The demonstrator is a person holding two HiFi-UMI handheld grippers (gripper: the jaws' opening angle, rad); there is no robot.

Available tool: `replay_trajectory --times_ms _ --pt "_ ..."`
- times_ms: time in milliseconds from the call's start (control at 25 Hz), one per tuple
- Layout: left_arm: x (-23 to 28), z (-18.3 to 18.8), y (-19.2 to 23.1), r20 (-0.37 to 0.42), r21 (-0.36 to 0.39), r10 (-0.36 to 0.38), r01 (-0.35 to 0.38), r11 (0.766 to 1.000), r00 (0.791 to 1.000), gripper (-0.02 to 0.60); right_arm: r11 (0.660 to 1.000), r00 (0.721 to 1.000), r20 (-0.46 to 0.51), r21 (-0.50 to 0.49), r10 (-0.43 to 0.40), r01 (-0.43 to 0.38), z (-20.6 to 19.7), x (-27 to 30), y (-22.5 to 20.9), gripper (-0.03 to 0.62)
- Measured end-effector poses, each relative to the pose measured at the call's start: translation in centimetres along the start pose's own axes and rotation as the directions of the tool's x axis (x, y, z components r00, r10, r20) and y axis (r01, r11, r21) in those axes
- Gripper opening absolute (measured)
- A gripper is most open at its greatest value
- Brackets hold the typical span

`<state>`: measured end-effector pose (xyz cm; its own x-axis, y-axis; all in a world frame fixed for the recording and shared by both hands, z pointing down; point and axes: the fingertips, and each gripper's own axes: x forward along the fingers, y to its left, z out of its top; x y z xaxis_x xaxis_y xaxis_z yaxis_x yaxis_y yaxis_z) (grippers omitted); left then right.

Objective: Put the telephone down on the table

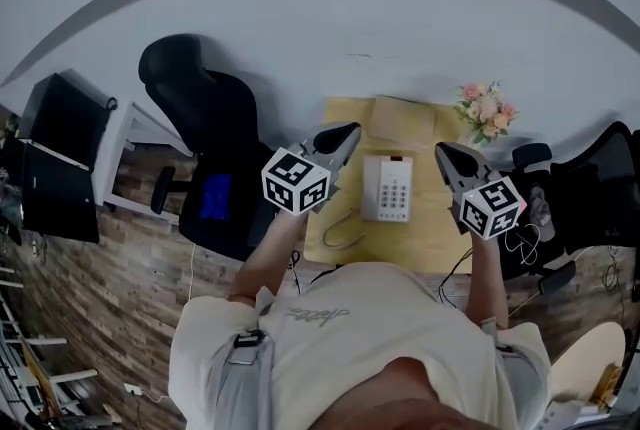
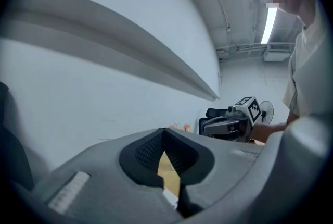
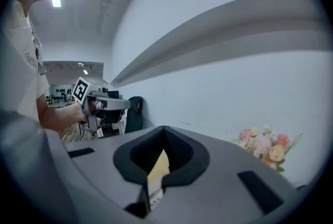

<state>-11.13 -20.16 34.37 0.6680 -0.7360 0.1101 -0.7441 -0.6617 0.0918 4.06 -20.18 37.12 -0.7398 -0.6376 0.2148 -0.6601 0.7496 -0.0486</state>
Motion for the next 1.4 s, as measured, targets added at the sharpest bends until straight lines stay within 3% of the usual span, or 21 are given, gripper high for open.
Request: replay_trajectory --times_ms 360,760,1080,1400 --pt "-1.7 5.0 0.6 0.088 0.077 0.046 -0.053 0.996 0.995 0.017 0.997 0.996 0.085 -0.079 -0.014 0.021 5.6 -0.6 0.7 0.002" --pt "-2.8 8.8 2.0 0.179 0.093 0.081 -0.099 0.991 0.981 0.017 0.986 0.985 0.168 -0.153 -0.038 0.064 11.2 -0.8 1.1 0.0" --pt "-3.0 11.1 2.2 0.225 0.137 0.075 -0.108 0.985 0.971 0.017 0.989 0.97 0.231 -0.103 -0.075 0.101 12.3 -1.7 0.5 0.002" --pt "-3.3 9.2 2.1 0.209 0.158 0.09 -0.124 0.979 0.974 0.017 0.989 0.968 0.224 -0.067 -0.112 0.13 10.3 -2.2 0.7 0.002"
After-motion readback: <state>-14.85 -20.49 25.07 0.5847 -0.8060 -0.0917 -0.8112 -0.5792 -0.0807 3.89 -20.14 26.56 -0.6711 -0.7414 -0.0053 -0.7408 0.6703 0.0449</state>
